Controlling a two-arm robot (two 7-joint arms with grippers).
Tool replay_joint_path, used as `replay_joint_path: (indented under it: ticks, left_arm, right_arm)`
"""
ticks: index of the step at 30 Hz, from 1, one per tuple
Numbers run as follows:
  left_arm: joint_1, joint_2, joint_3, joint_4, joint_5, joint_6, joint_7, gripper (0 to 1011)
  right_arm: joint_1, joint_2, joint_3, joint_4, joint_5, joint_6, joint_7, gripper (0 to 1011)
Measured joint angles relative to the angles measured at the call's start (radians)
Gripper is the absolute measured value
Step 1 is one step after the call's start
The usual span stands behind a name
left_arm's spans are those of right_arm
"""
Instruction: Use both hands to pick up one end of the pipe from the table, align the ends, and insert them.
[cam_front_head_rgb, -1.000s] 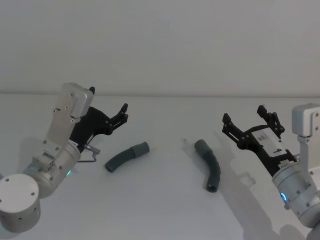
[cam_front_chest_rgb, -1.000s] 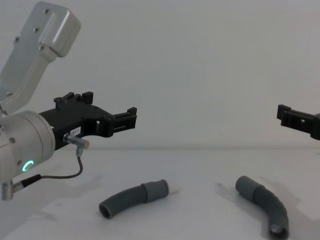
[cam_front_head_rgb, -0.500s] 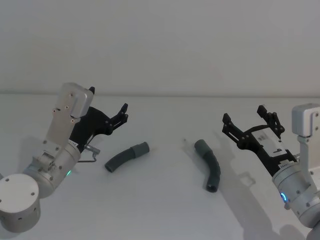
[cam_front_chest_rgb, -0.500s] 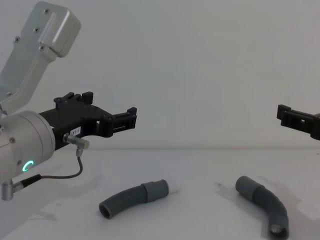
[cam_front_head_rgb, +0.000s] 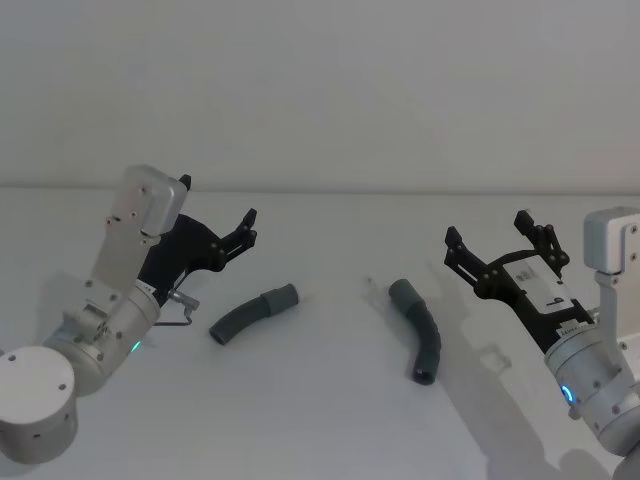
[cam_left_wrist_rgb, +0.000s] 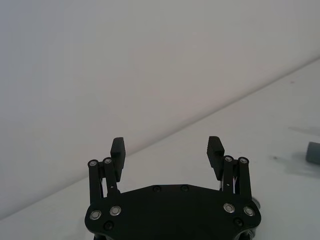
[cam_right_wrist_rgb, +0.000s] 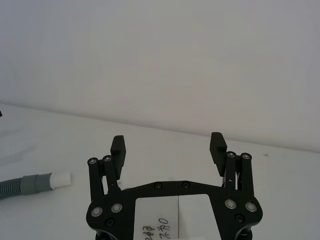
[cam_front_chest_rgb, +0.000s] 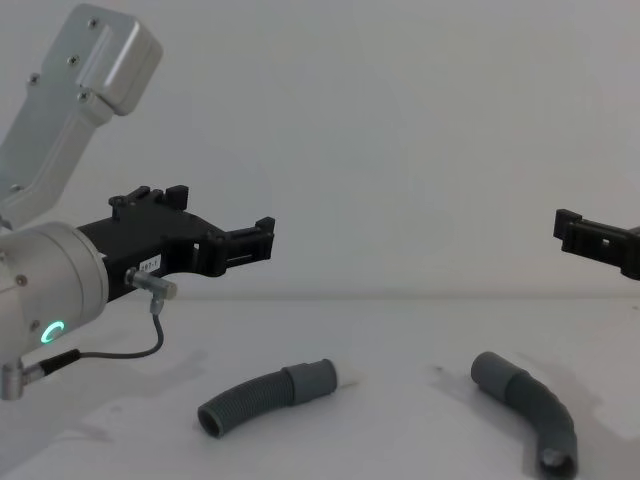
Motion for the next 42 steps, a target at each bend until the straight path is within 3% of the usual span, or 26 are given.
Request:
replay_joint_path:
  ticks: [7, 24, 32, 42]
  left_arm:
    - [-0.008, 0.026, -0.003, -0.009, -0.027, 0.023, -0.060, 1001]
    - [-0.078, 0.116, 0.006, 0.006, -0.128, 0.128, -0.334, 1001]
    - [-0.122, 0.127, 0.034, 0.043, -0.149, 0.172, -0.415, 1001]
    - [-0.151, 0.109, 0.065, 0.085, -0.151, 0.215, -0.444, 1001]
  right_arm:
    - [0.000, 0.000, 0.000, 0.000, 0.000, 0.000, 0.000, 1002]
    - [0.000, 0.000, 0.000, 0.000, 0.000, 0.000, 0.000, 1001]
    - [0.000, 0.000, 0.000, 0.000, 0.000, 0.000, 0.000, 1002]
    - [0.000, 0.000, 0.000, 0.000, 0.000, 0.000, 0.000, 1002]
